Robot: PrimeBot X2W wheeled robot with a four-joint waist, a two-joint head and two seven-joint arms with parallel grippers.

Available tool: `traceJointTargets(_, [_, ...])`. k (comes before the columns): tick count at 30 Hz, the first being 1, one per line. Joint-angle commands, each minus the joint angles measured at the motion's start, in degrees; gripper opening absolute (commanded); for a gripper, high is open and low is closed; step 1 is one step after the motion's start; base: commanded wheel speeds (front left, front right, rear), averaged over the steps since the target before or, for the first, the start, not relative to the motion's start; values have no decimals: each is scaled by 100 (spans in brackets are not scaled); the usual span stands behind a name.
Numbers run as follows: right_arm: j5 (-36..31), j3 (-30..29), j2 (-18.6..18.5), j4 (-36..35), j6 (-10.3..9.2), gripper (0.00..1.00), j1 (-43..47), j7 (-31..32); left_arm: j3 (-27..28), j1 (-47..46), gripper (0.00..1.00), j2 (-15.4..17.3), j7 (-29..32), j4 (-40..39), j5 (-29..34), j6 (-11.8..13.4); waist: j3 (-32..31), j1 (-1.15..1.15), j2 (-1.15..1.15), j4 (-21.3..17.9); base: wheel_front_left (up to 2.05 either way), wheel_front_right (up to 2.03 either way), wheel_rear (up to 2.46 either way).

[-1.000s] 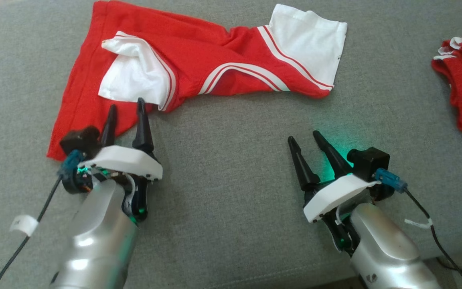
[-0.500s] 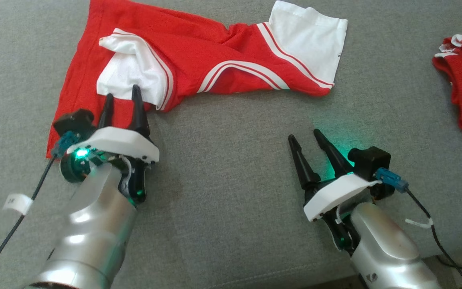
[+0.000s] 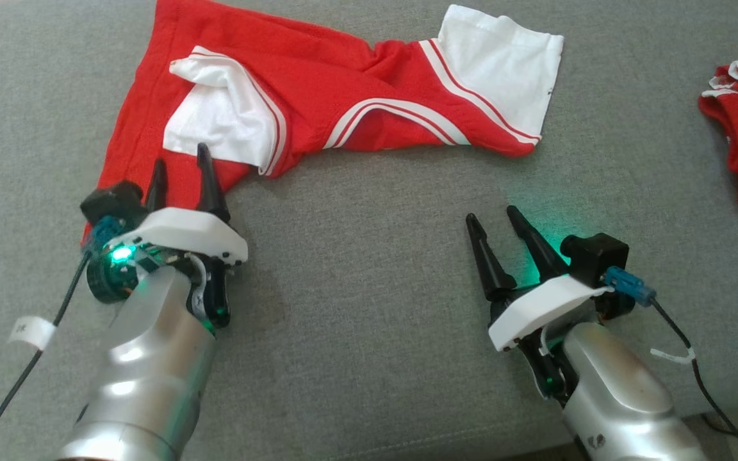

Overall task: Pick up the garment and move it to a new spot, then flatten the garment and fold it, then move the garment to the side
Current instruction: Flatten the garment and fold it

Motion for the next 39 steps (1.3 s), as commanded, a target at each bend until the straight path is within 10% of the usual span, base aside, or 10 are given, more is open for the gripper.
traceJointTargets(1, [-6,92,86,-100,19,100,112,-21,165,84,100,136,11,-60,21,30,-3,0,0,8,0,0,0])
traceJointTargets(19, [36,157,87,-110,19,100,23,-21,-6,-587,100,88,11,525,215,-339,122,0,0,-49,0,0,0])
traceJointTargets(20, [38,153,87,-114,19,100,24,-21,9,-589,87,88,11,493,233,-342,125,0,0,-45,0,0,0])
traceJointTargets(21, [40,149,87,-117,19,100,25,-21,23,-588,45,87,11,458,252,-346,129,0,0,-40,0,0,0])
traceJointTargets(23, [43,149,87,-120,19,100,26,-21,78,-566,0,87,11,352,298,-337,129,0,0,-29,0,0,0])
traceJointTargets(39, [52,64,87,4,19,100,194,-21,305,52,0,80,11,-1217,635,-488,-354,0,0,184,0,0,0])
